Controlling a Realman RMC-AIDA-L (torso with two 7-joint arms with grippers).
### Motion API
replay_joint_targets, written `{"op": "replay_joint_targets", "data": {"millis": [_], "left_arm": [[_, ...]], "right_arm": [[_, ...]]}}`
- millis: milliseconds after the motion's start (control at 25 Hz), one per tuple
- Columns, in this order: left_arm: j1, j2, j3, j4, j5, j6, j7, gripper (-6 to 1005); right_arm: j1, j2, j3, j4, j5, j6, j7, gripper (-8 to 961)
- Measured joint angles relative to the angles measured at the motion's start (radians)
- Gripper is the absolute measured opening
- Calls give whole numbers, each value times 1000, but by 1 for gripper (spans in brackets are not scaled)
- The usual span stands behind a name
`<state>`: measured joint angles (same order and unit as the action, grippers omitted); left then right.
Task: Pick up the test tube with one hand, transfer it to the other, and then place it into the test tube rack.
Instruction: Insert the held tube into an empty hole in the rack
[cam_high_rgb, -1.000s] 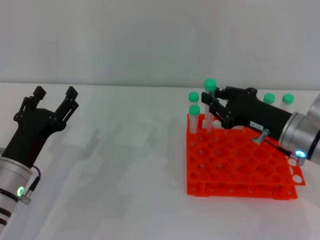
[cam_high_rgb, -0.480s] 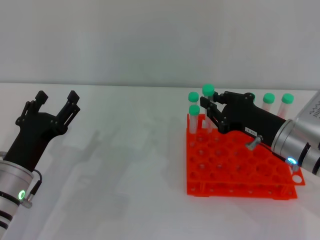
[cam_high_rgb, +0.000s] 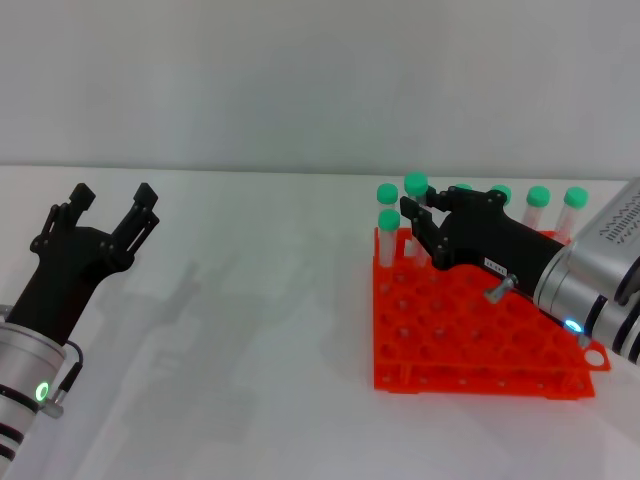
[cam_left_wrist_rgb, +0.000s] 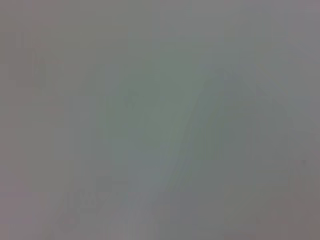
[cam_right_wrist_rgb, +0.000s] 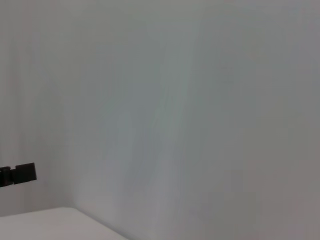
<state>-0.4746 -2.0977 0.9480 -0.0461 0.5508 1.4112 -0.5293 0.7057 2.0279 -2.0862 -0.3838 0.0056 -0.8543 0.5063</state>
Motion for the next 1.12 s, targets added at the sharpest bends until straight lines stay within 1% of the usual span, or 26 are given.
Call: {"op": "replay_joint_targets", "data": {"millis": [440, 800, 1000, 1120], "left_arm": [[2, 1, 3, 0, 1, 0, -8, 891], [2, 1, 4, -9, 1, 3, -12, 892], [2, 1, 5, -11, 1, 6, -12, 892], [2, 1, 5, -12, 1, 6, -13, 892]], "right_arm": [[3, 0, -22, 2, 33, 40, -3, 198], [11, 0, -101, -1, 122, 61, -49, 198], [12, 0, -112, -1, 136, 66, -53, 198], [12, 0, -123, 1, 136, 93, -53, 198]]}}
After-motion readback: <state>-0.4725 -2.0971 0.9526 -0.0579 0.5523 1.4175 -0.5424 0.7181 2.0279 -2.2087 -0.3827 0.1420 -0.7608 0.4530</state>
